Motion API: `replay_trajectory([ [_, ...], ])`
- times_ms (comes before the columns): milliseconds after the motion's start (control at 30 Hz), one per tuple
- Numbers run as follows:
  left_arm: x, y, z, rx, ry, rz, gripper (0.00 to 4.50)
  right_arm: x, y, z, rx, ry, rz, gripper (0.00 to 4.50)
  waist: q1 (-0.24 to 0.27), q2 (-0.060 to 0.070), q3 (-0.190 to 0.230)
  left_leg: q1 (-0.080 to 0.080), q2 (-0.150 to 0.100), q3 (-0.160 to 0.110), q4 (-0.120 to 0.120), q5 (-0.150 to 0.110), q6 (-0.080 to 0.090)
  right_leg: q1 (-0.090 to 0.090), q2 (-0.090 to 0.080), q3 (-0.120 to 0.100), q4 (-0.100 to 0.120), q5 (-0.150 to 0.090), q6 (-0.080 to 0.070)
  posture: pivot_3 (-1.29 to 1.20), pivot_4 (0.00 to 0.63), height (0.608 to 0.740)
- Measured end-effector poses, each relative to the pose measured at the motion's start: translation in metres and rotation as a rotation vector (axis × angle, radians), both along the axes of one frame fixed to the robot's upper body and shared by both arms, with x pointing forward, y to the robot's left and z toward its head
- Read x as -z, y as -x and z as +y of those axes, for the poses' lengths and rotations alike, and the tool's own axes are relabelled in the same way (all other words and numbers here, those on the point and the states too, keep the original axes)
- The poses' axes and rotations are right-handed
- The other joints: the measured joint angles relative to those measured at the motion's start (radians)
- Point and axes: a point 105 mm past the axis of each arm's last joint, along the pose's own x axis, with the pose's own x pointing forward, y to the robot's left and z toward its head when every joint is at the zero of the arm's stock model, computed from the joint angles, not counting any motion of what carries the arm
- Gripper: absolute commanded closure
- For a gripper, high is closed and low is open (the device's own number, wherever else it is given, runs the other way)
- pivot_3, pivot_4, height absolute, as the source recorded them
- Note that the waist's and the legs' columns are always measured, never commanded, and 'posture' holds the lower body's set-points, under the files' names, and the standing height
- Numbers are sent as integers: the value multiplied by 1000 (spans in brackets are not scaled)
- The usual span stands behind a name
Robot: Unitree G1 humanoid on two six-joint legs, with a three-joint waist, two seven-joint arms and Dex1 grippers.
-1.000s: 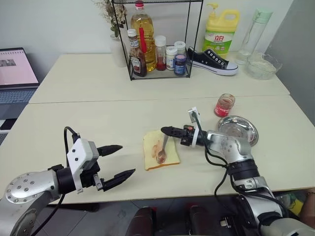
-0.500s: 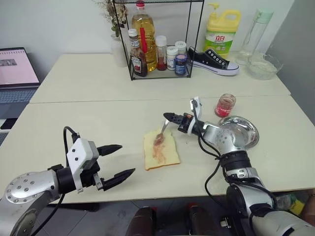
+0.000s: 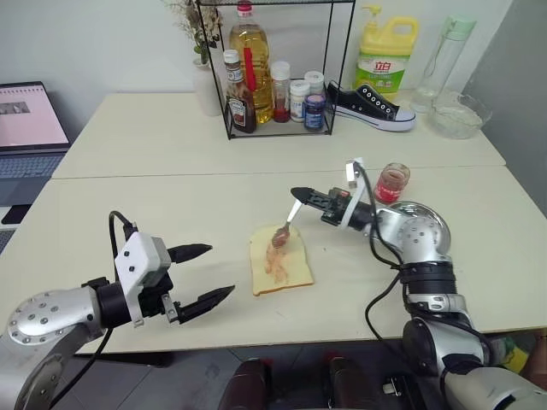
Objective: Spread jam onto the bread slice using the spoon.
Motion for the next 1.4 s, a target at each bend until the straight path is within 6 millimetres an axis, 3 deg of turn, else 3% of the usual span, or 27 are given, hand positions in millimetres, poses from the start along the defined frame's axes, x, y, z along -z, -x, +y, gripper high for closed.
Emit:
replay_trajectory([
  [167,-31,-25,-14,84,19,-67,0,-45,10,-40,159,-4,-127,4475,5,0,1,-1,-1,-2,0,0,0,0,1,-2,0,0,0,0,150,740],
  [267,-47,-41,-43,189,64,-109,0,-57,15,-63,298,11,-166,4475,3,0,1,-1,-2,-1,0,0,0,0,4,-1,0,0,0,0,150,740],
  [400,-40,-58,-78,313,7,-106,0,-55,23,-103,496,77,-160,4475,-1,0,1,-1,-2,2,0,0,0,0,4,1,0,0,0,0,150,740],
  [533,-44,-75,-115,423,43,-139,0,-48,32,-160,770,153,-116,4475,1,-1,1,-2,-2,2,1,0,0,0,4,1,0,0,1,0,150,740],
  [800,-28,-86,-157,576,44,-124,0,-17,40,-246,1153,174,4,4475,-3,-1,1,-1,0,3,1,0,0,0,7,2,0,0,1,0,150,740],
  [933,-23,-90,-170,633,41,-110,0,6,31,-263,1185,72,74,4475,-3,0,1,-1,0,5,1,0,1,0,7,3,0,0,1,0,150,740],
  [1133,-15,-95,-177,660,17,-115,0,14,19,-269,1166,-78,57,4475,-2,0,1,-1,1,4,1,0,1,0,8,2,0,0,1,0,150,740],
  [1267,-11,-96,-178,668,7,-107,0,45,16,-276,1183,-69,133,4475,-1,0,1,-1,1,4,1,0,0,0,7,3,0,0,1,0,150,740],
  [1400,-10,-96,-178,669,0,-107,0,51,18,-276,1146,-91,120,4475,-1,0,1,-1,1,4,1,0,0,0,8,2,0,0,1,0,150,740],
])
